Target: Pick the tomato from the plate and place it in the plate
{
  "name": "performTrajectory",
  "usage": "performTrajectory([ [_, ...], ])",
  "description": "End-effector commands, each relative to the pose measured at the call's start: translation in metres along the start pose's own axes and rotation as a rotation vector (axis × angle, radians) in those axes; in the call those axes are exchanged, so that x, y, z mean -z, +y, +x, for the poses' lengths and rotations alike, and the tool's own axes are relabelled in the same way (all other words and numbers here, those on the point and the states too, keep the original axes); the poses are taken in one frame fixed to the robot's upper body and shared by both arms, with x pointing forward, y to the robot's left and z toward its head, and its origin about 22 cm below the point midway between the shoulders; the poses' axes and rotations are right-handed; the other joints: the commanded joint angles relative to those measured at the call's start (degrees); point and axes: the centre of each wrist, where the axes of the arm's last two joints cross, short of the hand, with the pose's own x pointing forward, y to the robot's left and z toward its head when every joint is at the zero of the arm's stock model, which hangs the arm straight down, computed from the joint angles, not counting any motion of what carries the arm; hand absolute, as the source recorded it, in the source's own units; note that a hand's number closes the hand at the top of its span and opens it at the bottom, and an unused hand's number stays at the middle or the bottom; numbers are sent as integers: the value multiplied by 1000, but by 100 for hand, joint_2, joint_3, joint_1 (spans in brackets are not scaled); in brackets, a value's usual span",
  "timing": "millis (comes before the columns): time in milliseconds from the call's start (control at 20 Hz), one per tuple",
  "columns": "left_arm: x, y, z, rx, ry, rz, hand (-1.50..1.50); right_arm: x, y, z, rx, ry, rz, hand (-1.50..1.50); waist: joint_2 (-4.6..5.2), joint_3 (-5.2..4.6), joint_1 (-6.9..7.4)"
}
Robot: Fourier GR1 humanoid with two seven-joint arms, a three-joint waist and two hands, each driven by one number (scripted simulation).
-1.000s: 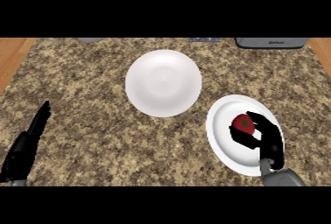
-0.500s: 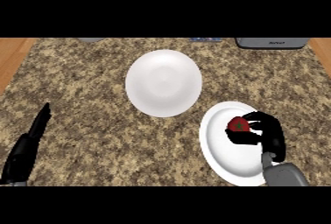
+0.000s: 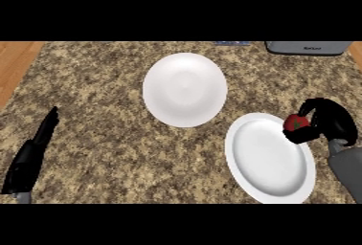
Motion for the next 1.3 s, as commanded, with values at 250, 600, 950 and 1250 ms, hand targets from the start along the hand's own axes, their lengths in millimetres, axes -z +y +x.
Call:
performTrajectory([
  [250, 10, 11, 2, 6, 34, 19, 0, 19, -58, 10, -44, -249, -346, 150, -57, -1, -230],
  [600, -3, 3, -11, 14, 29, 19, 0, -17, -93, 74, 131, -558, -379, 150, -72, -6, -260],
  [950, 6, 18, 9, 5, 10, 6, 0, -46, -105, 134, 169, -694, -291, 150, -61, -5, -178],
  [1250, -10, 9, -5, -16, 43, 0, 0, -62, -77, 195, 226, -722, -253, 150, -52, -5, -155],
])
